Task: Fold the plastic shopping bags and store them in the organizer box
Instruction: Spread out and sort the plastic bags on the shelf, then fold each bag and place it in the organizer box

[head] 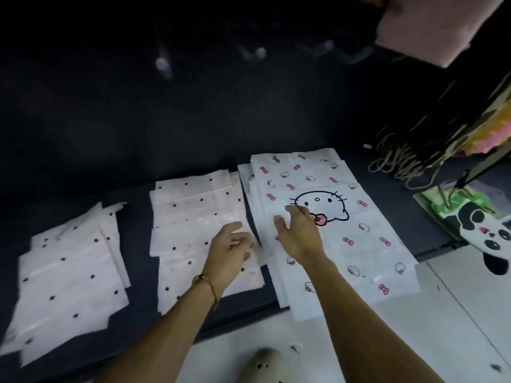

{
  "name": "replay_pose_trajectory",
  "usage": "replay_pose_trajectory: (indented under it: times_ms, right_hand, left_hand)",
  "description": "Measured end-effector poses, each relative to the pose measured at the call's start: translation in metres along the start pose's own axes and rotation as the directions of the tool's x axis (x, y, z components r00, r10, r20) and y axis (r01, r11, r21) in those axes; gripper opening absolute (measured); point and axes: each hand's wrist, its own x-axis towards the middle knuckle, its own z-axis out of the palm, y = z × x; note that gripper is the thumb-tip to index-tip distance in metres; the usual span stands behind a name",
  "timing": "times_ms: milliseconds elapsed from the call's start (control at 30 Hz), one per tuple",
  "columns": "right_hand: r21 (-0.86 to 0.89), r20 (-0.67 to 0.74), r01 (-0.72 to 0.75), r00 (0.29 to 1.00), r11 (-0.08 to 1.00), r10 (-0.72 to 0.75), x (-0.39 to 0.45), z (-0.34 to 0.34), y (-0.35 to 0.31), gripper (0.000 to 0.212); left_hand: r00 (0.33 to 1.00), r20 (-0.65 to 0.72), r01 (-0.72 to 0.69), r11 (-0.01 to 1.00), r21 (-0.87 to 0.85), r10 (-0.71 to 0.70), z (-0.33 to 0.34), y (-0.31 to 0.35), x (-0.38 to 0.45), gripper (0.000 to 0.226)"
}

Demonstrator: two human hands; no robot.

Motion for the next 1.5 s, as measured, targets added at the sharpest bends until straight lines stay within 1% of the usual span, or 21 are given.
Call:
replay_pose_trajectory:
  times_ms: [100, 233, 300, 400, 467, 533, 600, 667, 733, 800, 867, 933, 1000, 1100, 1167, 1233, 1267, 1300, 1333, 1400, 1500]
  right_hand:
    - [0.262, 0.013, 0.02, 1.0, 0.965, -0.025, -0.022, 0.021, -0.067, 0.045]
    - [0.406, 0.081, 0.074, 0.99, 0.911, -0.117, -0.066, 0.063, -0.138, 0.036]
    - [0.43, 0.137, 0.078, 0.979, 0.9, -0.15, -0.088, 0.09, -0.16, 0.029]
    - [0.428, 0.24, 0.053, 0.956, 0.902, -0.17, -0.114, 0.132, -0.181, 0.023]
    - [0.355, 0.294, 0.069, 0.939, 0.932, -0.181, -0.125, 0.158, -0.189, 0.029]
    - [0.24, 0.325, 0.155, 0.917, 0.958, -0.23, -0.129, 0.183, -0.195, 0.036]
    - [0.049, 0.396, 0.338, 0.857, 0.94, -0.329, -0.126, 0.204, -0.198, 0.053]
    - [-0.137, 0.539, 0.547, 0.741, 0.826, -0.401, -0.12, 0.222, -0.197, 0.071]
    - [-0.209, 0.609, 0.643, 0.675, 0.736, -0.417, -0.114, 0.236, -0.193, 0.071]
    - [-0.2, 0.536, 0.64, 0.705, 0.742, -0.465, -0.111, 0.243, -0.191, 0.049]
    - [-0.227, 0.457, 0.643, 0.733, 0.731, -0.503, -0.111, 0.246, -0.194, 0.028]
    - [-0.26, 0.438, 0.638, 0.747, 0.725, -0.5, -0.111, 0.247, -0.199, 0.022]
    - [-0.268, 0.39, 0.617, 0.772, 0.74, -0.502, -0.115, 0.244, -0.206, 0.021]
    - [-0.239, 0.185, 0.605, 0.796, 0.759, -0.576, -0.127, 0.238, -0.23, 0.014]
    - [-0.181, 0.058, 0.654, 0.753, 0.735, -0.656, -0.14, 0.243, -0.256, 0.011]
    - [-0.06, 0.015, 0.705, 0.709, 0.707, -0.705, -0.156, 0.257, -0.283, 0.013]
    - [0.012, 0.035, 0.712, 0.701, 0.702, -0.712, -0.164, 0.265, -0.295, 0.014]
    - [0.076, 0.071, 0.708, 0.699, 0.702, -0.712, -0.173, 0.275, -0.306, 0.016]
    - [0.135, 0.114, 0.695, 0.697, 0.707, -0.707, -0.182, 0.285, -0.314, 0.016]
    - [0.251, 0.208, 0.646, 0.691, 0.721, -0.692, -0.2, 0.304, -0.325, 0.016]
    - [0.294, 0.42, 0.63, 0.591, 0.719, -0.689, -0.213, 0.327, -0.324, 0.015]
  left_hand:
    - [0.996, -0.065, -0.057, 0.996, -0.063, 0.053, -0.057, 0.008, -0.042, 0.021]
    - [0.974, -0.218, -0.081, 0.993, -0.082, 0.062, -0.149, 0.009, -0.092, 0.021]
    - [0.948, -0.308, -0.086, 0.996, -0.014, 0.078, -0.197, 0.003, -0.112, 0.022]
    - [0.891, -0.435, -0.045, 0.979, 0.197, 0.128, -0.261, -0.016, -0.133, 0.02]
    - [0.867, -0.479, 0.027, 0.947, 0.32, 0.137, -0.299, -0.032, -0.139, 0.021]
    - [0.851, -0.501, 0.099, 0.892, 0.442, 0.154, -0.33, -0.047, -0.138, 0.023]
    - [0.858, -0.48, 0.141, 0.816, 0.561, 0.182, -0.348, -0.06, -0.131, 0.028]
    - [0.908, -0.376, 0.122, 0.741, 0.661, 0.186, -0.355, -0.069, -0.122, 0.046]
    - [0.954, -0.243, 0.083, 0.625, 0.777, 0.175, -0.358, -0.077, -0.111, 0.063]
    - [0.964, -0.187, 0.063, 0.524, 0.849, 0.187, -0.359, -0.082, -0.101, 0.058]
    - [0.949, -0.213, 0.064, 0.521, 0.851, 0.231, -0.358, -0.083, -0.094, 0.039]
    - [0.934, -0.218, 0.028, 0.549, 0.835, 0.284, -0.357, -0.08, -0.088, 0.021]
    - [0.932, -0.166, -0.031, 0.526, 0.85, 0.323, -0.359, -0.072, -0.084, 0.016]
    - [0.907, -0.133, -0.107, 0.522, 0.846, 0.4, -0.374, -0.053, -0.087, 0.016]
    - [0.861, -0.202, -0.148, 0.611, 0.778, 0.466, -0.395, -0.044, -0.1, 0.014]
    - [0.874, -0.252, -0.138, 0.709, 0.691, 0.416, -0.425, -0.036, -0.122, 0.047]
    - [0.901, -0.228, -0.101, 0.69, 0.716, 0.369, -0.441, -0.035, -0.134, 0.07]
    - [0.922, -0.193, -0.059, 0.615, 0.786, 0.336, -0.456, -0.036, -0.144, 0.086]
    - [0.932, -0.164, -0.028, 0.513, 0.858, 0.325, -0.47, -0.039, -0.152, 0.093]
    - [0.915, -0.146, 0.007, 0.349, 0.937, 0.375, -0.488, -0.045, -0.17, 0.074]
    - [0.867, -0.152, 0.03, 0.254, 0.967, 0.475, -0.507, -0.065, -0.194, 0.035]
